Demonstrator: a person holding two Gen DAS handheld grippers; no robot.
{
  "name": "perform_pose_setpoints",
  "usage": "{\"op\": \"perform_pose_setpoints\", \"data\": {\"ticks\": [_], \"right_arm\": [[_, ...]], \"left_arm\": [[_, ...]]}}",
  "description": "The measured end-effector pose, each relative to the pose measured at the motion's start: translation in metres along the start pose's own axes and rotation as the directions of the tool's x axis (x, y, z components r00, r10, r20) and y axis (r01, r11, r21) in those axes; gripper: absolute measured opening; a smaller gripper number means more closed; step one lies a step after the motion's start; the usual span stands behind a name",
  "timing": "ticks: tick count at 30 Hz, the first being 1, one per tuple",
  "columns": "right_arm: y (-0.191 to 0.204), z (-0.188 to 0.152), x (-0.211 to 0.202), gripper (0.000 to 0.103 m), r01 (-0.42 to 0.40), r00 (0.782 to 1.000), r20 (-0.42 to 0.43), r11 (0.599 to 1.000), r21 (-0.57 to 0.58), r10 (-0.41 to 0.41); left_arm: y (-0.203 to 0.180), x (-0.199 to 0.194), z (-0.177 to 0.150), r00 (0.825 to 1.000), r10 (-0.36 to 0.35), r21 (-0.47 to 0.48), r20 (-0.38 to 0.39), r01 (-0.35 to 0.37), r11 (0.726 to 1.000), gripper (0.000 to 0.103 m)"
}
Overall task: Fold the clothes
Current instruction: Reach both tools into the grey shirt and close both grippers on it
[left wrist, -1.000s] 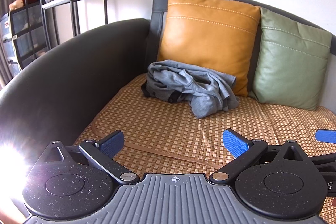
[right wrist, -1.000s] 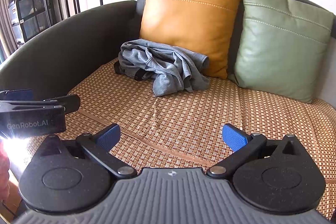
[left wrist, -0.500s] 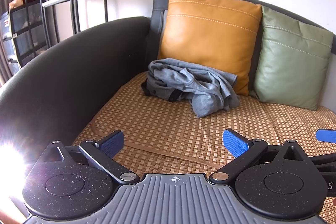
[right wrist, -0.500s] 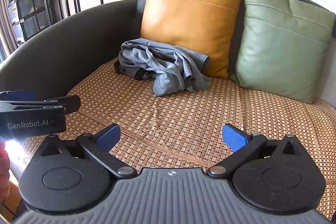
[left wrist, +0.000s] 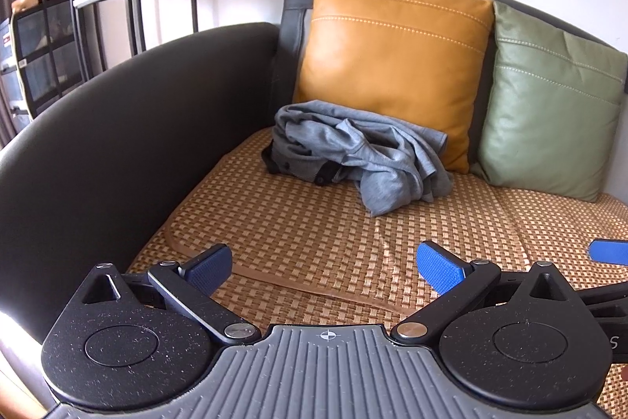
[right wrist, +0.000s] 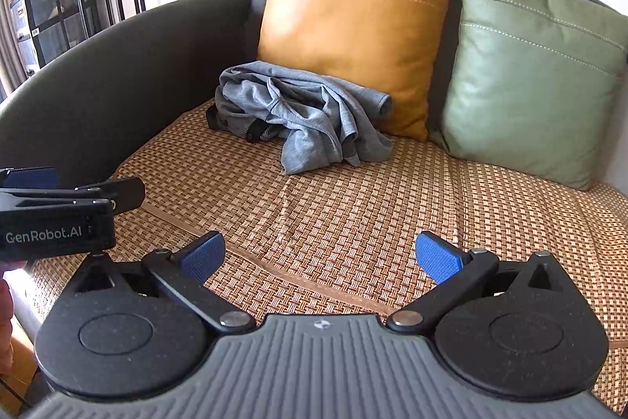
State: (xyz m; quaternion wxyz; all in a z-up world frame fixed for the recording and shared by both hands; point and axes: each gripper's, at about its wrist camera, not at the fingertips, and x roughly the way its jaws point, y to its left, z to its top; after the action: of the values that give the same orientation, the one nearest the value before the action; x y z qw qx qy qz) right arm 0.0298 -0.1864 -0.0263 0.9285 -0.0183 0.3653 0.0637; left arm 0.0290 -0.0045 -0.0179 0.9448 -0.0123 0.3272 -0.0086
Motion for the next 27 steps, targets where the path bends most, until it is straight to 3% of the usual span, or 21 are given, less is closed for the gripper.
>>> {"op": "perform_pose_setpoints", "data": {"ticks": [5,12,19,27], "right_arm": [[0.0,0.005,0.016,0.103,-0.006,1.0,-0.003,1.0,-0.011,0.006],[-0.013,0.031,0.063,0.103,-0.011,1.0,0.026,1.0,-0.029,0.011],[-0.032,0.061,0.159,0.101,-0.047,0.998,0.049,0.998,-0.034,0.048],[-0.033,0.066,0.265,0.084,-0.055,0.998,-0.003,0.993,-0.106,0.055]], "left_arm": [[0.002,0.02,0.005,1.0,0.0,-0.003,-0.017,0.0,1.0,0.103],[0.01,0.078,0.026,1.0,-0.011,0.014,-0.023,0.012,1.0,0.103],[0.007,0.169,0.055,0.999,-0.04,0.025,-0.031,0.041,0.999,0.103],[-0.003,0.268,0.085,0.996,-0.063,-0.072,-0.066,0.059,0.996,0.103]]}}
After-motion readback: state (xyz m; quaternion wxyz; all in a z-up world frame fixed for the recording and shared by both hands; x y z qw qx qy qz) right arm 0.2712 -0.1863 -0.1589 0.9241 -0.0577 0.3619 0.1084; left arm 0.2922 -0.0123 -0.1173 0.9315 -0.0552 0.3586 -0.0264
